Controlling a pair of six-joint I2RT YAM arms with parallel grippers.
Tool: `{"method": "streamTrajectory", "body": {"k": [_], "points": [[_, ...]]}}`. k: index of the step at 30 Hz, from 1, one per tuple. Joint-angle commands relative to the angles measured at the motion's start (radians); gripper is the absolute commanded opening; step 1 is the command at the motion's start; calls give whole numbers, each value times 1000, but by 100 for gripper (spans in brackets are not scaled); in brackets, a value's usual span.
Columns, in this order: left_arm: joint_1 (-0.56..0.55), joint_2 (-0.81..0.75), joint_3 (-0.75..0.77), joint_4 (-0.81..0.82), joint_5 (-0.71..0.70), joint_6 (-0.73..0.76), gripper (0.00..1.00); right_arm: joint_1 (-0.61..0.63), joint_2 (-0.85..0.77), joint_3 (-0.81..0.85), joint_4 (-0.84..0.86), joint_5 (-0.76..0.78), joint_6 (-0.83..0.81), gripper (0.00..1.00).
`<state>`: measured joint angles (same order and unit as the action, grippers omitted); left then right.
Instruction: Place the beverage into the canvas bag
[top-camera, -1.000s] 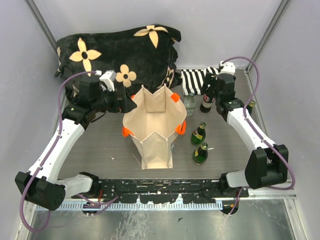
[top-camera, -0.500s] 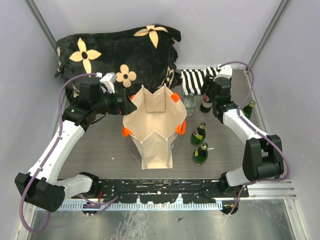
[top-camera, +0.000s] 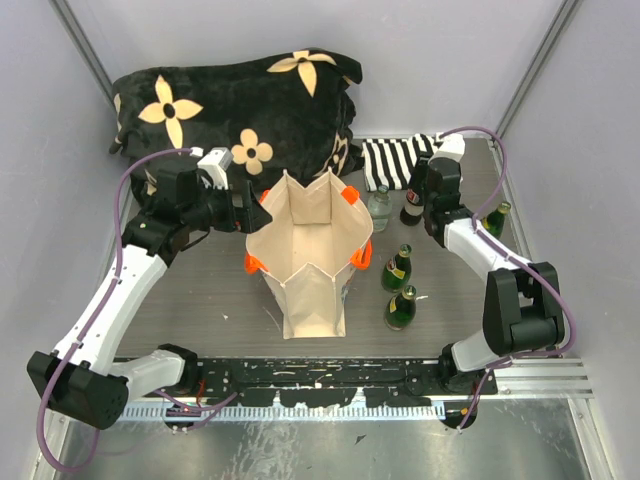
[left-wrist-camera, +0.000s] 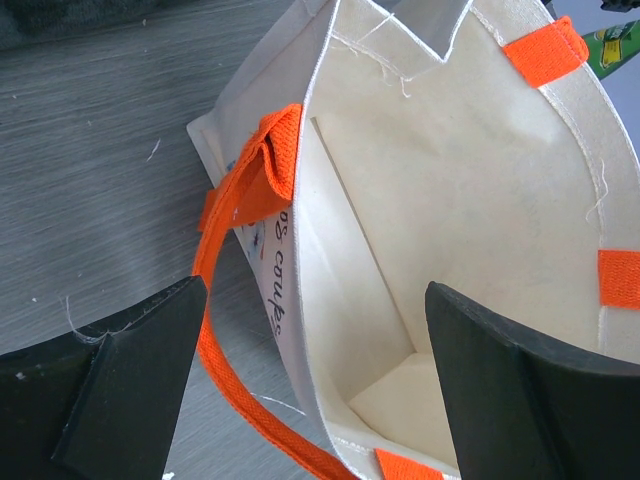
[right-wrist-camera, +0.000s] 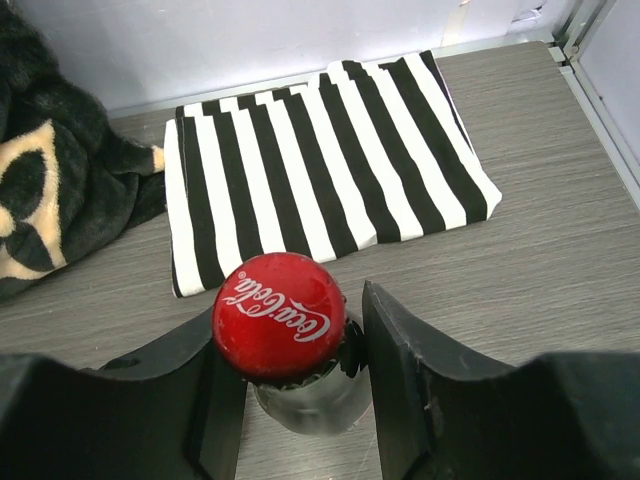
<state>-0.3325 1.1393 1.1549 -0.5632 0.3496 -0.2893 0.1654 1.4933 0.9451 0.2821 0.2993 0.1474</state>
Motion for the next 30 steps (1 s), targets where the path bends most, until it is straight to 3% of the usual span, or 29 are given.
{"method": "streamTrajectory", "body": {"k": [1, 8, 30], "points": [[2, -26, -20, -3, 5, 14, 98, -2, -31, -19, 34, 21, 9, 1], [3, -37, -20, -11, 6, 16, 98, -3, -91, 2, 19, 0, 18, 1], [17, -57, -38, 1, 12, 10, 98, -3, -123, 281, -131, -69, -6, 1]]}}
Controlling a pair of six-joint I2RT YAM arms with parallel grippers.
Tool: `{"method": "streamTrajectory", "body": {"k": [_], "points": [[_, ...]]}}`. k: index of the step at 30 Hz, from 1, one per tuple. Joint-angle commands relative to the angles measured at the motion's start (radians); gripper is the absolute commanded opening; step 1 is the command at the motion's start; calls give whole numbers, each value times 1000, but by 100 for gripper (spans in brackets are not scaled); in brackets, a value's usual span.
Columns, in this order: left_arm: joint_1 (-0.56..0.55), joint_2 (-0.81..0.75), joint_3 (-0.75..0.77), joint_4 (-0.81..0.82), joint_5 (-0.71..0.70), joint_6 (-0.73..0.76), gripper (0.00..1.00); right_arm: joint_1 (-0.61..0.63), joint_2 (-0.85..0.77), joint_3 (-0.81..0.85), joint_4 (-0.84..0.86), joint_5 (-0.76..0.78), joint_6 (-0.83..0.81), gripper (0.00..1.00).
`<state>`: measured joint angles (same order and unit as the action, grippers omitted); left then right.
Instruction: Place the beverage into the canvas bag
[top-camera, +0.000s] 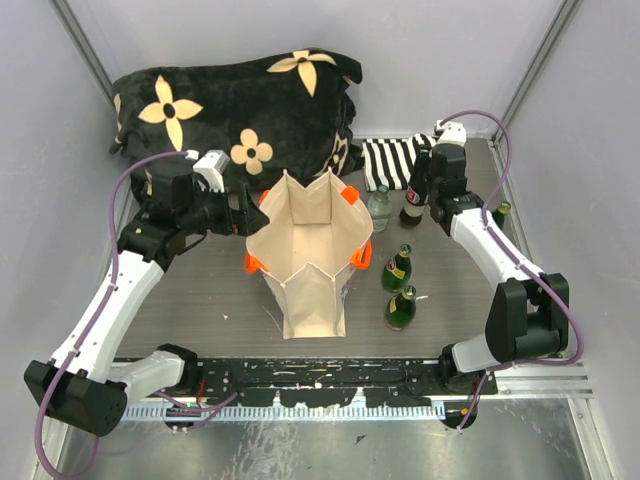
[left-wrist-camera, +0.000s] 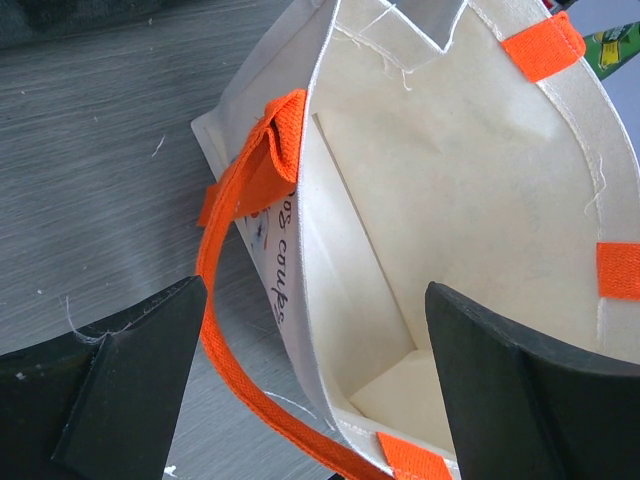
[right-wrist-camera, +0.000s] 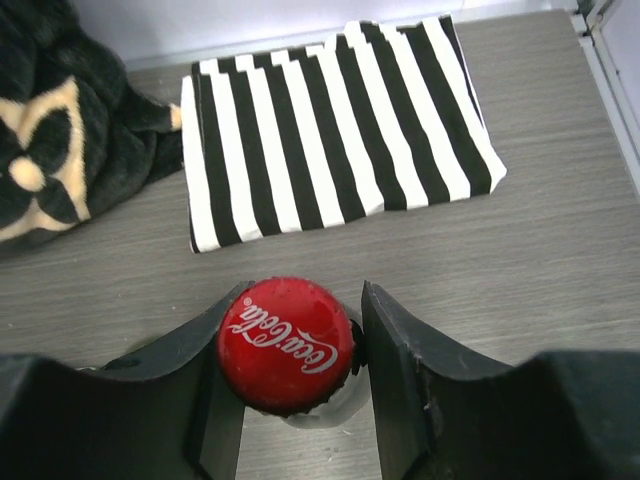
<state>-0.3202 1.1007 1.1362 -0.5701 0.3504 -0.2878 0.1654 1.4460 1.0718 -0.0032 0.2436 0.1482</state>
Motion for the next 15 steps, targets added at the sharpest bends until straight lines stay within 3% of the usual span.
{"method": "streamTrajectory", "body": {"k": [1, 15], "points": [[5, -16, -20, 9, 13, 9, 98, -3, -72, 171, 146, -16, -8, 1], [6, -3, -21, 16, 13, 7, 98, -2, -38, 481, -39, -185, 47, 1]]}}
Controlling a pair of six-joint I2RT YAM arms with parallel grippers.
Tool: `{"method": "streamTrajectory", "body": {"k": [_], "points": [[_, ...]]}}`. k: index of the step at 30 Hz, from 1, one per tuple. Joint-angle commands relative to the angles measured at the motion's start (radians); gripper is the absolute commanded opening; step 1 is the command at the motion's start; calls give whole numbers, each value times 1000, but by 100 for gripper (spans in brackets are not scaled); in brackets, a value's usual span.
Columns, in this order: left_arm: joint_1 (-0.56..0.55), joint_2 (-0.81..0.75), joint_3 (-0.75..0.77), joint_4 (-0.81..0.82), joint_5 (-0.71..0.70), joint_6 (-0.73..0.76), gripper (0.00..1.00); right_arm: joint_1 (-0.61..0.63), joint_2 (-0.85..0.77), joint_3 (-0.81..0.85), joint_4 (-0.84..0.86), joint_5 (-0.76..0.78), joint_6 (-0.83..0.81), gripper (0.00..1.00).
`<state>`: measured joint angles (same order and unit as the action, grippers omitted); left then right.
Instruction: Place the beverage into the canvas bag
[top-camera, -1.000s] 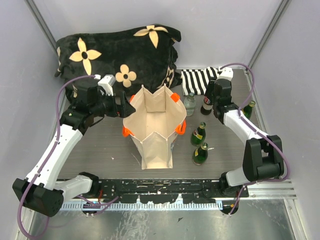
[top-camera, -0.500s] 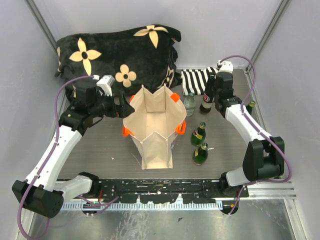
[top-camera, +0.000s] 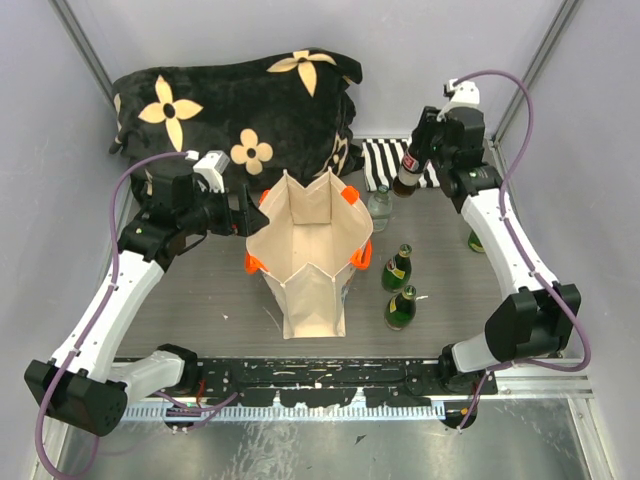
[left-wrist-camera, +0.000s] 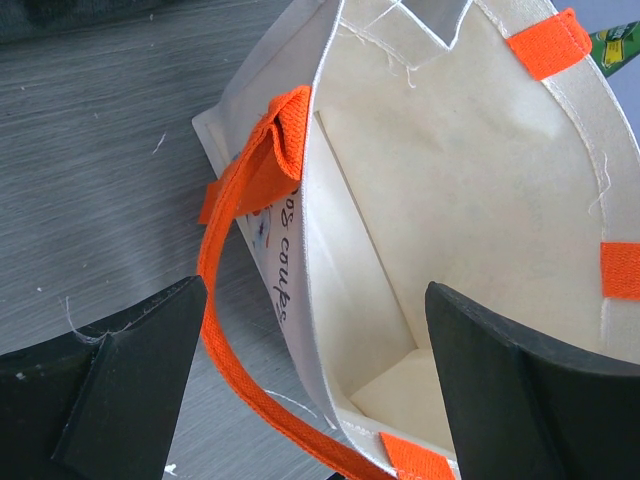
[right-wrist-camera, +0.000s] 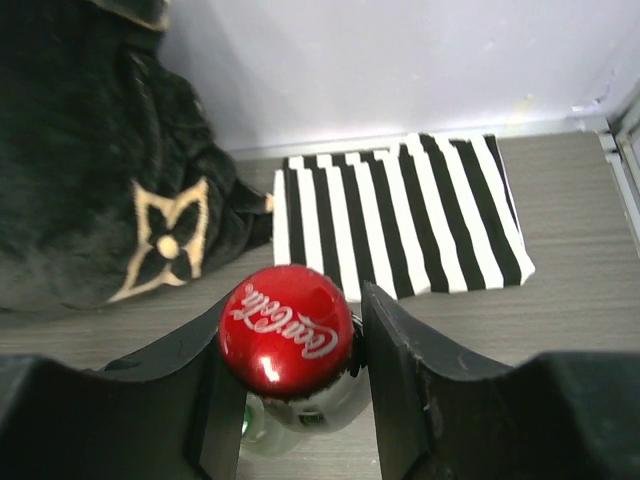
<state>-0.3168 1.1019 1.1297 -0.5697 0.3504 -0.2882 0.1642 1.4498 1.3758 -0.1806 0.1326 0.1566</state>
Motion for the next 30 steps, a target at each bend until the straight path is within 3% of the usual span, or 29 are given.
{"method": "streamTrajectory", "body": {"k": [1, 14, 21, 30], "points": [[2, -4, -17, 15, 11, 7, 98, -3, -40, 200, 127, -88, 42, 1], [2, -2, -30, 13, -1, 16, 98, 35, -15, 495, -53, -319, 98, 1], [2, 6, -28, 14, -1, 17, 98, 191, 32, 684, -204, -315, 50, 1], [2, 6, -30, 6, -7, 23, 98, 393, 13, 623, -222, -241, 21, 1]]}}
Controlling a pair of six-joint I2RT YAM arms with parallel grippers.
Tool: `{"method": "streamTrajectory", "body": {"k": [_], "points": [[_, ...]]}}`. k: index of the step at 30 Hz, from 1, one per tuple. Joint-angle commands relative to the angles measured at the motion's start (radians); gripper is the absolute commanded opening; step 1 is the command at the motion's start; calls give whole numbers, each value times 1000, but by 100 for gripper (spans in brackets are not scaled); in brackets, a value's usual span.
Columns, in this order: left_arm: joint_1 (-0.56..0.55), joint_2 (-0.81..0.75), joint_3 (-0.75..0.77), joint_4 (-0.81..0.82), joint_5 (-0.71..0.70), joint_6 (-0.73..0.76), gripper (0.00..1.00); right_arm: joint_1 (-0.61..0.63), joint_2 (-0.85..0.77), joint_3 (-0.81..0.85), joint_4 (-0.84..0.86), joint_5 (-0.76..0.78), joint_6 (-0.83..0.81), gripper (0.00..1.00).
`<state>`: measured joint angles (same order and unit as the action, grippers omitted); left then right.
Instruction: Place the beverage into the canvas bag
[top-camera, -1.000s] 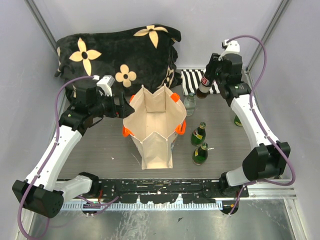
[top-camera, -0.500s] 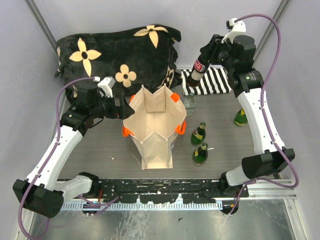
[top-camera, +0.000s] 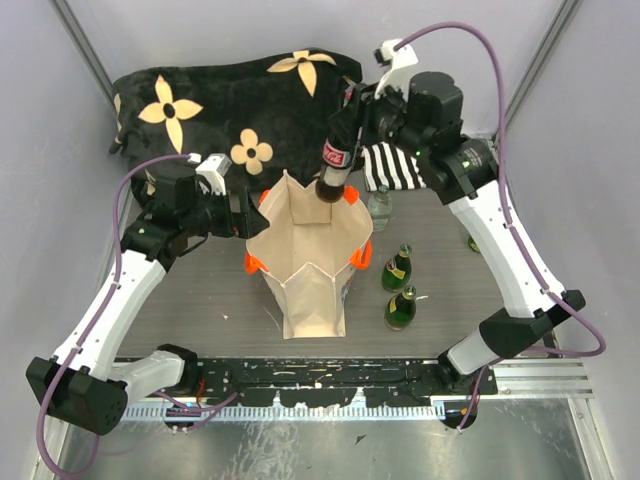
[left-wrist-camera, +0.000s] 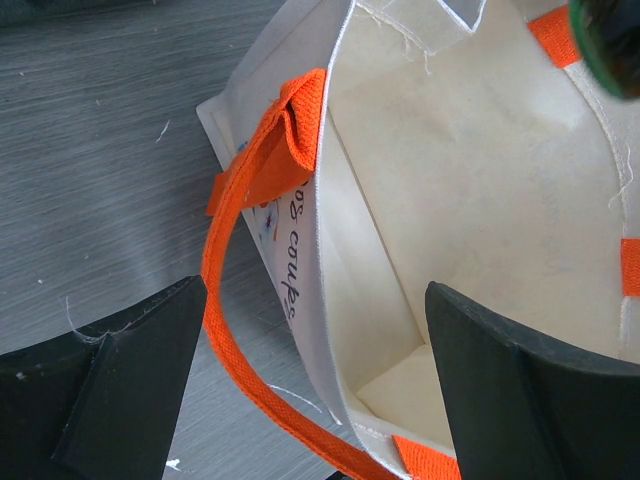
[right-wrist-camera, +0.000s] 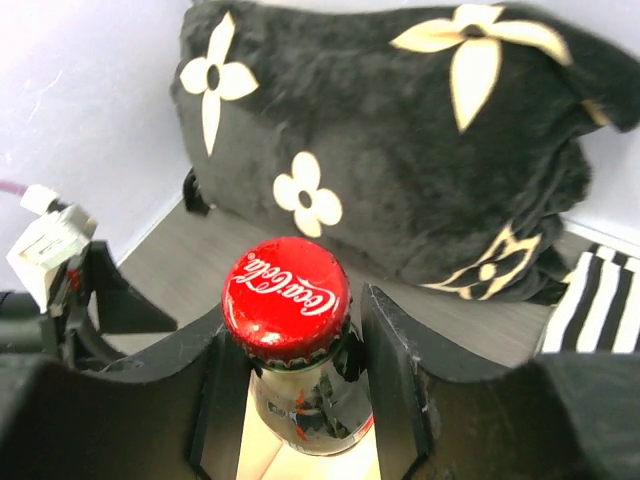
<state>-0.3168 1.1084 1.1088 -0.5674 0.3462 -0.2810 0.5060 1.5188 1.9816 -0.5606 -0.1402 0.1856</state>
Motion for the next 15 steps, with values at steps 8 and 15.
{"method": "streamTrajectory", "body": {"k": [8, 15], "points": [[2, -4, -15, 1, -3, 18, 98, 159, -55, -161, 256, 60, 3, 1], [3, -5, -13, 1, -6, 21, 98, 210, -20, -329, 409, 79, 2, 1]]}}
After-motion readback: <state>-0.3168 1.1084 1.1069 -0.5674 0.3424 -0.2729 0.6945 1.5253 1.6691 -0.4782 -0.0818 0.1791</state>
